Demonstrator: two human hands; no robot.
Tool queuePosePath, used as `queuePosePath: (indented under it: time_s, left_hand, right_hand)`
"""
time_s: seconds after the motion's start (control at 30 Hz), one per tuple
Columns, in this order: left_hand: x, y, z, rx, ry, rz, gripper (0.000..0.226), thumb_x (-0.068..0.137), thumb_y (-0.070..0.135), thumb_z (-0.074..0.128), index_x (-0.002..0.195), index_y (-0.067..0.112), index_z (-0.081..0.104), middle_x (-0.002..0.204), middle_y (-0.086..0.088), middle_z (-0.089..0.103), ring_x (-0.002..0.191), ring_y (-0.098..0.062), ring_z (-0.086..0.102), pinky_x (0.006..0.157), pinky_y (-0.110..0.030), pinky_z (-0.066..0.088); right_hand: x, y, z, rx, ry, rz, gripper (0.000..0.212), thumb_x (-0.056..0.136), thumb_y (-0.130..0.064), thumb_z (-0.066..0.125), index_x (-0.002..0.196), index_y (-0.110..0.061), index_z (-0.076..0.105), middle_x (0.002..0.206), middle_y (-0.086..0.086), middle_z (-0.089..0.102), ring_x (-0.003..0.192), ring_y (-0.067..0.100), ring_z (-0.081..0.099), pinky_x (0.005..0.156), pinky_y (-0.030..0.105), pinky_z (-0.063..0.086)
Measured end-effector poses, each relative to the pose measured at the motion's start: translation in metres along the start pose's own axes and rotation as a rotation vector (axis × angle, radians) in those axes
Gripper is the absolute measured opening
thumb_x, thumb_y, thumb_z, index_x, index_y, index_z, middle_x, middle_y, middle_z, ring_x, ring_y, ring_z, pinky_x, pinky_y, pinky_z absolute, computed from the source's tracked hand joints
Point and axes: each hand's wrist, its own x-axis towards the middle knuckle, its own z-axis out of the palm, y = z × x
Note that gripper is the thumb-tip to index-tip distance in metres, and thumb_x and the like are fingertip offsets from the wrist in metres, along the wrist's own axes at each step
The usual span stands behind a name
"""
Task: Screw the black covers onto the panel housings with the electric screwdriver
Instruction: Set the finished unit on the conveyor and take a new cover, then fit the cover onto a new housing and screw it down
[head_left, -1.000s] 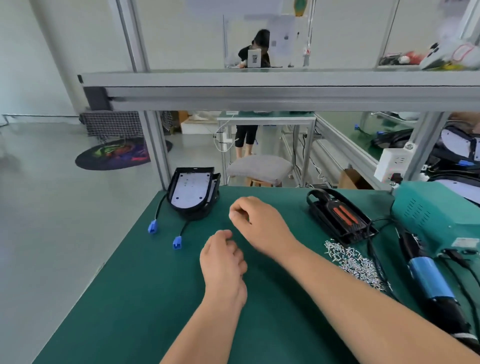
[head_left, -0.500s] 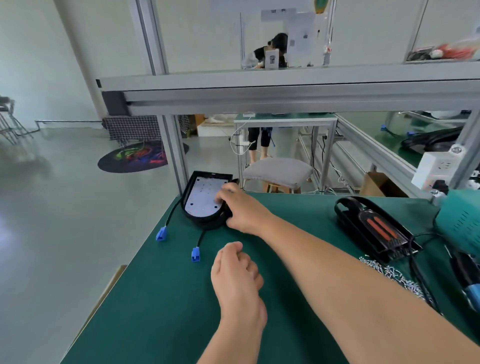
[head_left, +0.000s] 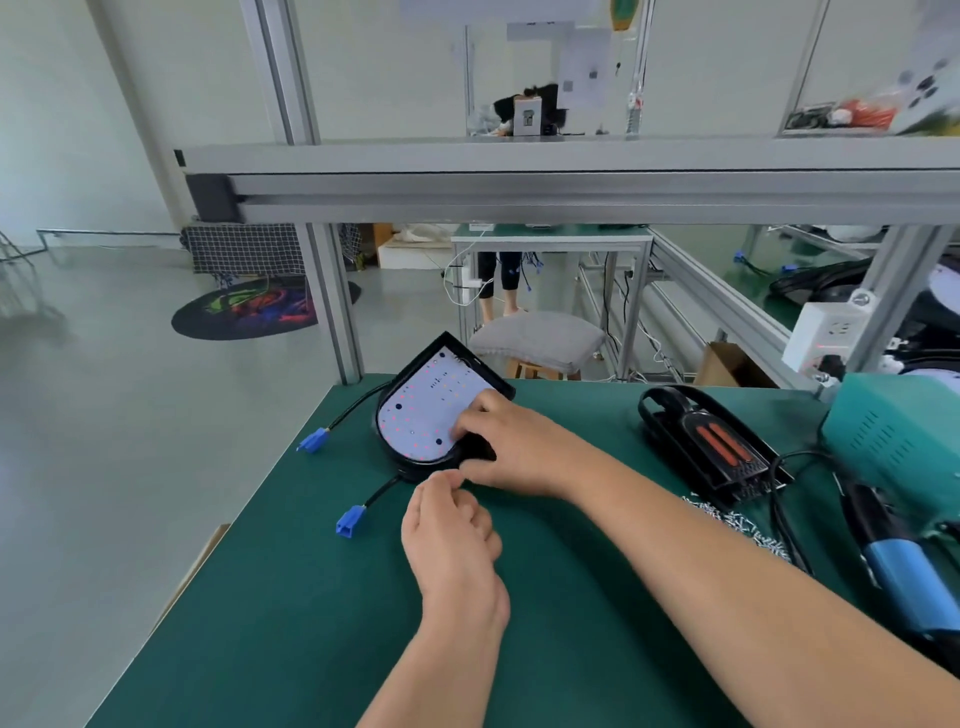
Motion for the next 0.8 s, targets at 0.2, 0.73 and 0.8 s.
queuePosePath:
  time_s: [0.2, 0.73, 0.8]
  left_hand:
    - [-0.001, -0.001, -0.001, 0.001, -0.025, -0.004, 0.010, 0.091, 0.015, 0.051, 0.083, 0.017, 0.055, 0.059, 0.006, 0.028, 0.049, -0.014, 0.019, 0.041, -0.028, 0.016]
    - [0.001, -0.001, -0.001, 0.078, -0.130, -0.049, 0.010, 0.092, 0.012, 0.050, 0.087, 0.014, 0.057, 0.057, 0.006, 0.031, 0.048, -0.013, 0.019, 0.040, -0.025, 0.015]
    - [0.001, -0.002, -0.001, 0.110, -0.152, -0.047, 0.014, 0.094, 0.013, 0.050, 0.094, 0.010, 0.063, 0.057, 0.006, 0.032, 0.049, -0.012, 0.021, 0.040, -0.025, 0.016]
  right_hand:
    - [-0.002, 0.003, -0.013, 0.088, 0.052, 0.018, 0.023, 0.091, -0.033, 0.078, 0.113, -0.025, 0.074, 0.111, -0.002, 0.055, 0.101, 0.018, 0.059, 0.095, 0.039, 0.048]
    - [-0.044, 0.006, -0.018, 0.772, 0.713, 0.034, 0.009, 0.100, -0.024, 0.071, 0.108, -0.027, 0.071, 0.088, 0.000, 0.076, 0.077, 0.015, 0.072, 0.078, 0.029, 0.057]
    - [-0.058, 0.001, -0.027, 0.857, 0.770, 0.009, 0.012, 0.103, -0.022, 0.070, 0.114, -0.018, 0.071, 0.090, 0.005, 0.078, 0.083, 0.018, 0.075, 0.080, 0.027, 0.058]
